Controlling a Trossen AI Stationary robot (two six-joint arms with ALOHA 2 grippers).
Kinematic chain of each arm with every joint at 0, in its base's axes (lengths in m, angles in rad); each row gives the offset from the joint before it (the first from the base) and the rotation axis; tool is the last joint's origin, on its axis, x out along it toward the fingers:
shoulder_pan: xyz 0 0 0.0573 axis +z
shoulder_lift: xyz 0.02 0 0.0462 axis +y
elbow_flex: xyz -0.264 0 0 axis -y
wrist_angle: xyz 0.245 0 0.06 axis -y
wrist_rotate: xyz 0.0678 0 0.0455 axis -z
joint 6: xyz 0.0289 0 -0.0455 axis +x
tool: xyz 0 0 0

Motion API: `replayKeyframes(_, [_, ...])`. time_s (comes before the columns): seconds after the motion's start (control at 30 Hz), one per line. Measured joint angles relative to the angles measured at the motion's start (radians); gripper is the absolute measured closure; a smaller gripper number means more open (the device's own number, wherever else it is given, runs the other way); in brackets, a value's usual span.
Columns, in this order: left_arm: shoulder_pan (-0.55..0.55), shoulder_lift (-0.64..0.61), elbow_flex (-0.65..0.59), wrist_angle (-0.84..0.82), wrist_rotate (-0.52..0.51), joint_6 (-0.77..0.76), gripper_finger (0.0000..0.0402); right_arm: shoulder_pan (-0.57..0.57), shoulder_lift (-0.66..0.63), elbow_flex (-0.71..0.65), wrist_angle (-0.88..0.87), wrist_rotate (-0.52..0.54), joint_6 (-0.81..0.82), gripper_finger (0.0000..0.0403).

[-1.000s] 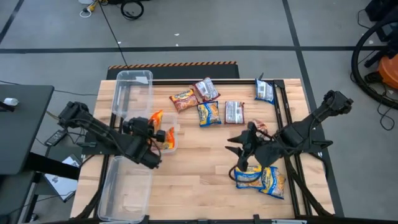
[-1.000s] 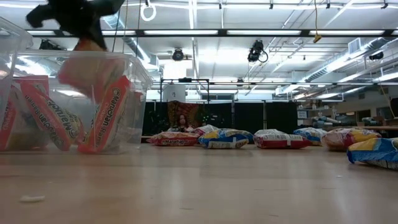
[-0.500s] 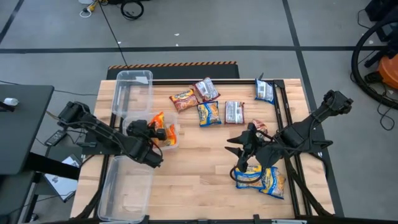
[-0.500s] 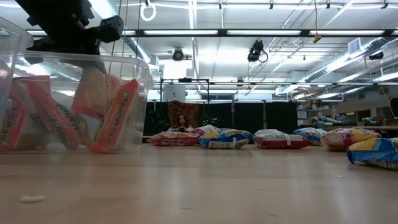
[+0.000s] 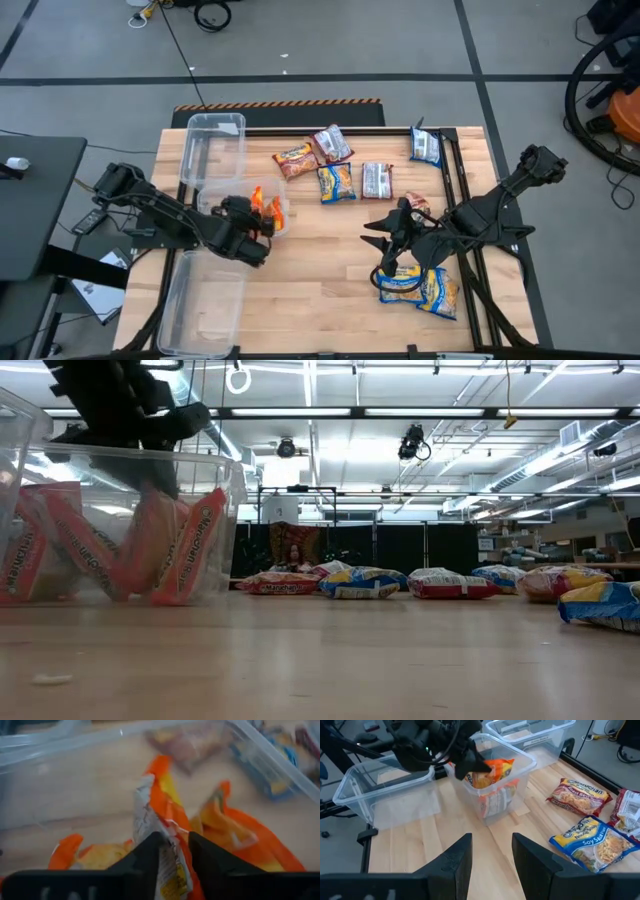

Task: Sort Maruchan noodles
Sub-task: Put the orange noodle pack into the middle transparent bin, then adjust the orange noodle pack

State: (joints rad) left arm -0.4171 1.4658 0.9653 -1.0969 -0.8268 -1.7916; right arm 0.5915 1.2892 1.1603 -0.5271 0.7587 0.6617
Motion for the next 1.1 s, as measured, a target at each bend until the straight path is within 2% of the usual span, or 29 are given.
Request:
replayKeyframes(0.13, [0.000, -0.013, 0.060, -0.001, 0.078, 0.185, 0.0241, 0.000, 0.000, 0.000, 0.003, 0.000, -0.001, 0.0258])
replayKeyframes(0.3, [0.000, -0.065, 0.084, 0.008, 0.196, 0.410, 0.0213, -0.008, 0.004, 0.000, 0.004, 0.000, 0.001, 0.0258])
replayKeyframes(0.6, [0.043, -0.352, 0.085, -0.110, 0.215, 0.629, 0.0201, -0.058, 0.104, 0.000, 0.096, -0.036, -0.134, 0.0258])
replayKeyframes(0.7, [0.056, -0.407, 0.085, -0.165, 0.331, 0.708, 0.0203, -0.105, 0.165, 0.000, 0.169, -0.105, -0.185, 0.0258])
replayKeyframes(0.8, [0.096, -0.429, 0.085, -0.237, 0.482, 0.719, 0.0211, -0.160, 0.226, 0.000, 0.257, -0.246, -0.251, 0.0258])
replayKeyframes(0.9, [0.137, -0.423, 0.085, -0.326, 0.607, 0.823, 0.0221, -0.209, 0.265, 0.000, 0.348, -0.364, -0.279, 0.0258])
replayKeyframes(1.0, [0.168, -0.400, 0.085, -0.381, 0.674, 0.991, 0.0230, -0.248, 0.289, 0.000, 0.406, -0.418, -0.291, 0.0258])
replayKeyframes(1.1, [0.210, -0.362, 0.085, -0.381, 0.737, 1.147, 0.0235, -0.271, 0.297, 0.000, 0.424, -0.419, -0.298, 0.0258])
